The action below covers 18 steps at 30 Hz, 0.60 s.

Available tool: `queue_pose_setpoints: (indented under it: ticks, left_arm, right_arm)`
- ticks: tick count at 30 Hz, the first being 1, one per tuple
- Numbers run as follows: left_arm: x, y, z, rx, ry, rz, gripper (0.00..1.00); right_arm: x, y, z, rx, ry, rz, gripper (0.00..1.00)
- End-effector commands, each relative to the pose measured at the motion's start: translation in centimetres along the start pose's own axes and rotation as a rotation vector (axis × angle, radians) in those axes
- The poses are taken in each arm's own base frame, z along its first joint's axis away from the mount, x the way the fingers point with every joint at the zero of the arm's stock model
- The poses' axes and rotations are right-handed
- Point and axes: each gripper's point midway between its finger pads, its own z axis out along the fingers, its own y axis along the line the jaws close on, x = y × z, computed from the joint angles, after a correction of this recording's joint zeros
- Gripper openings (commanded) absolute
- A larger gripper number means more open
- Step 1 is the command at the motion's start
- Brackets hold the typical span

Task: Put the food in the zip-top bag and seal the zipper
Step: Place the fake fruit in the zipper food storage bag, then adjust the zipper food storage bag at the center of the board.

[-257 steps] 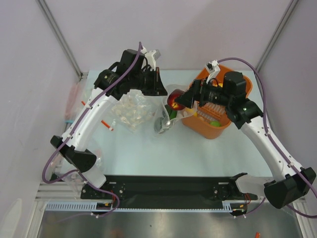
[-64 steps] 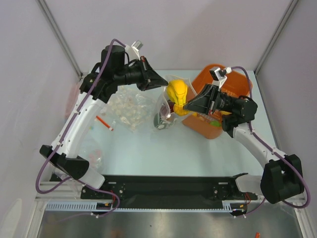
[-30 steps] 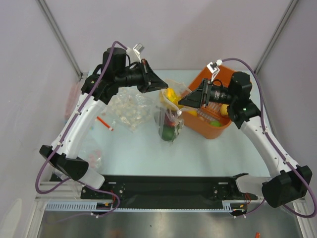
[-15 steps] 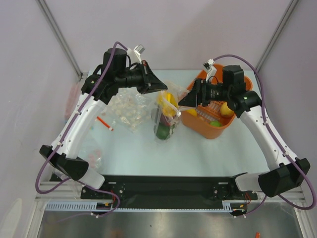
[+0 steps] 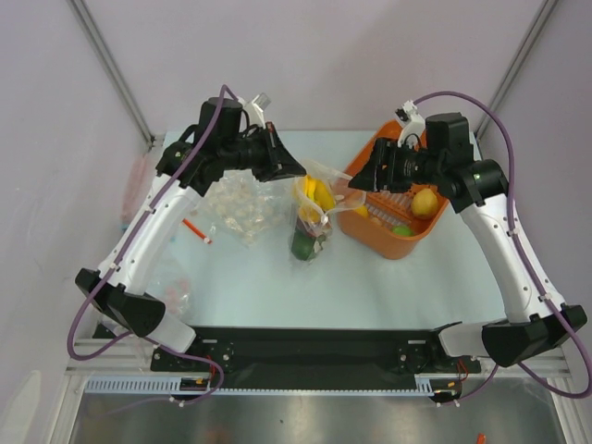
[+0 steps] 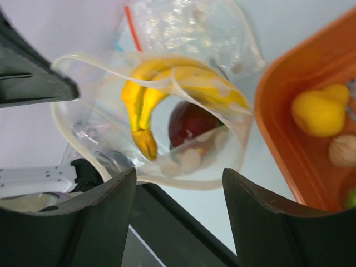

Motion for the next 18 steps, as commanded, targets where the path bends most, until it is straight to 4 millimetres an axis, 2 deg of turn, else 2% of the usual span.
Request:
queue_pose_setpoints:
  ticks: [1, 8, 15, 18]
  left_arm:
    - [-1.0, -1.5, -1.6, 0.040, -0.077, 0.068, 0.00]
    - [-1.1, -1.8, -1.5, 0.053, -0.072, 0.065, 0.00]
    - [-0.6, -1.3, -1.6, 0.041, -0.063, 0.076, 0.00]
    - [-0.3, -0.8, -1.6, 0.033, -0.058, 0.080, 0.00]
  right_arm:
    - [1.5, -2.9, -0.5, 0.179, 0.035, 0.080, 0.69]
    - [3.9, -4.8, 2.2, 0.238, 0.109, 0.099, 0.69]
    - [3.3, -5.3, 5.0, 0.222, 0.096, 0.114, 0.60]
    - [2.9, -5.2, 5.7, 0.215, 0.086, 0.114, 0.47]
